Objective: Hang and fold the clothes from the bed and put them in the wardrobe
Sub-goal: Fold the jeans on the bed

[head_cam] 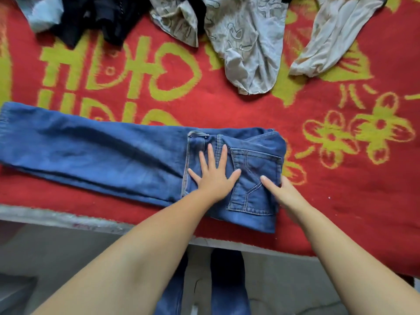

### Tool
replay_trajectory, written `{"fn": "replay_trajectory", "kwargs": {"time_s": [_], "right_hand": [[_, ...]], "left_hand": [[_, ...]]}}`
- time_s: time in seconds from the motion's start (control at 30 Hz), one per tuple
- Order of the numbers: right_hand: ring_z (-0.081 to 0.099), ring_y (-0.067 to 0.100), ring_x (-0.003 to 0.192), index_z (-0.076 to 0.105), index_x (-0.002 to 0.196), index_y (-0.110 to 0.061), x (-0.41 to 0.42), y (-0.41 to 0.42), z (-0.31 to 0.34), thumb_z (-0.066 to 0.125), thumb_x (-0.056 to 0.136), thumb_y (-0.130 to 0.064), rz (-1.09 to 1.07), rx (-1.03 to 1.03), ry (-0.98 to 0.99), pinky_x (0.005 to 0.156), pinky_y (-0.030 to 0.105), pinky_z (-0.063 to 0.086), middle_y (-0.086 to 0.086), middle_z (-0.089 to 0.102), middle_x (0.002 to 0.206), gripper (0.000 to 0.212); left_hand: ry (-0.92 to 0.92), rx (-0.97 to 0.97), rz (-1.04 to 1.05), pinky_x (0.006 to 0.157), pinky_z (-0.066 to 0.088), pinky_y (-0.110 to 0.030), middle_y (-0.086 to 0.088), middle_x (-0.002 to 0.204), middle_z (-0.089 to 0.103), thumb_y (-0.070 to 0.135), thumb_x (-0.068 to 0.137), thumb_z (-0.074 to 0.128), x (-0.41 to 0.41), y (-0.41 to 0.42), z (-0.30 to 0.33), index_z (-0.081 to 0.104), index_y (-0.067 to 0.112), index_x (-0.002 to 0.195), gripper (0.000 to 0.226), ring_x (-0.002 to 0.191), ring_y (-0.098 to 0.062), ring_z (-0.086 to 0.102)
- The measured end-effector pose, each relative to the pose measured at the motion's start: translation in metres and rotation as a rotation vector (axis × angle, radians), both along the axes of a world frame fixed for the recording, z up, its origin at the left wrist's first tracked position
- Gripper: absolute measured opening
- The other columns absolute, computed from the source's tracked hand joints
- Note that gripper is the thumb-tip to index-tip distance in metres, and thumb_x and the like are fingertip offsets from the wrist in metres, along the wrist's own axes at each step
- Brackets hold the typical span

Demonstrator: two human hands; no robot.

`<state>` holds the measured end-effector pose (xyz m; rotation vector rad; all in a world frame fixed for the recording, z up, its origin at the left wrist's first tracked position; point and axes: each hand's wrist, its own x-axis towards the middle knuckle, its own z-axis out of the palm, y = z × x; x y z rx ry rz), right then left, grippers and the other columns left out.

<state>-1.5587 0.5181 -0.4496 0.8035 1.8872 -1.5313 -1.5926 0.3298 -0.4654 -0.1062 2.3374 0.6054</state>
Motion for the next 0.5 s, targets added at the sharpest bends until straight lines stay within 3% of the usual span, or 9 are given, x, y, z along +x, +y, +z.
{"fn": "replay_trajectory", "kwargs": {"time_s": [0.1, 0.2, 0.27, 0.33, 0.4, 0.43, 0.5], "right_hand": [[0.066, 0.019, 0.104, 0.064, 0.115, -0.017, -0.005, -0.009, 0.009, 0.063, 0.088, -0.015, -0.116, -0.183, 0.023, 0.093, 0.037, 0.053, 0.008, 0.067, 0.119, 0.027], [0.067, 0.017, 0.103, 0.060, 0.120, -0.021, -0.010, -0.021, 0.042, 0.067, 0.078, -0.022, -0.144, -0.325, 0.024, 0.080, 0.027, 0.057, 0.004, 0.067, 0.121, 0.043], [0.066, 0.019, 0.106, 0.052, 0.129, -0.020, -0.019, -0.039, 0.068, 0.067, 0.075, -0.024, -0.080, -0.415, 0.021, 0.077, 0.030, 0.058, 0.002, 0.067, 0.122, 0.056], [0.067, 0.020, 0.103, 0.047, 0.132, -0.025, -0.032, -0.069, 0.095, 0.067, 0.076, -0.027, 0.031, -0.530, 0.012, 0.072, 0.036, 0.058, 0.000, 0.066, 0.124, 0.059], [0.067, 0.021, 0.101, 0.041, 0.133, -0.033, -0.046, -0.112, 0.119, 0.067, 0.082, -0.026, 0.157, -0.623, 0.004, 0.073, 0.040, 0.058, 0.001, 0.066, 0.119, 0.058], [0.067, 0.021, 0.104, 0.036, 0.135, -0.037, -0.050, -0.136, 0.127, 0.065, 0.084, -0.026, 0.234, -0.638, 0.008, 0.078, 0.039, 0.058, 0.002, 0.067, 0.117, 0.059], [0.061, 0.017, 0.116, 0.022, 0.143, -0.042, -0.055, -0.186, 0.134, 0.060, 0.089, -0.025, 0.407, -0.594, 0.027, 0.089, 0.034, 0.055, -0.001, 0.063, 0.122, 0.068]], "left_hand": [[-0.078, 0.196, 0.042, 0.106, -0.011, -0.066, 0.008, 0.157, -0.024, 0.060, 0.094, 0.035, -0.010, -0.017, 0.006, -0.004, 0.045, 0.149, 0.068, 0.143, -0.018, -0.025], [-0.156, 0.548, 0.318, 0.117, -0.002, -0.051, 0.008, 0.160, 0.005, 0.046, 0.101, 0.032, -0.020, -0.046, 0.030, 0.021, 0.034, 0.150, 0.052, 0.147, -0.010, 0.000], [-0.306, 0.765, 0.556, 0.118, 0.010, -0.046, 0.013, 0.154, 0.025, 0.052, 0.100, 0.027, -0.028, -0.068, 0.054, 0.034, 0.033, 0.147, 0.051, 0.141, -0.003, 0.021], [-0.426, 0.895, 0.648, 0.115, 0.019, -0.052, 0.008, 0.151, 0.036, 0.061, 0.096, 0.019, -0.035, -0.091, 0.074, 0.039, 0.034, 0.144, 0.058, 0.139, -0.011, 0.032], [-0.442, 1.062, 0.759, 0.102, 0.043, -0.041, -0.004, 0.128, 0.061, 0.060, 0.096, 0.019, -0.043, -0.121, 0.085, 0.052, 0.022, 0.133, 0.062, 0.116, -0.018, 0.058], [-0.437, 1.123, 0.817, 0.085, 0.051, -0.032, -0.007, 0.106, 0.070, 0.059, 0.096, 0.022, -0.048, -0.139, 0.092, 0.058, 0.017, 0.121, 0.061, 0.094, -0.019, 0.065], [-0.425, 1.166, 0.899, 0.067, 0.050, -0.027, -0.008, 0.080, 0.069, 0.059, 0.092, 0.031, -0.056, -0.185, 0.107, 0.068, 0.016, 0.097, 0.057, 0.072, -0.019, 0.061]]}}
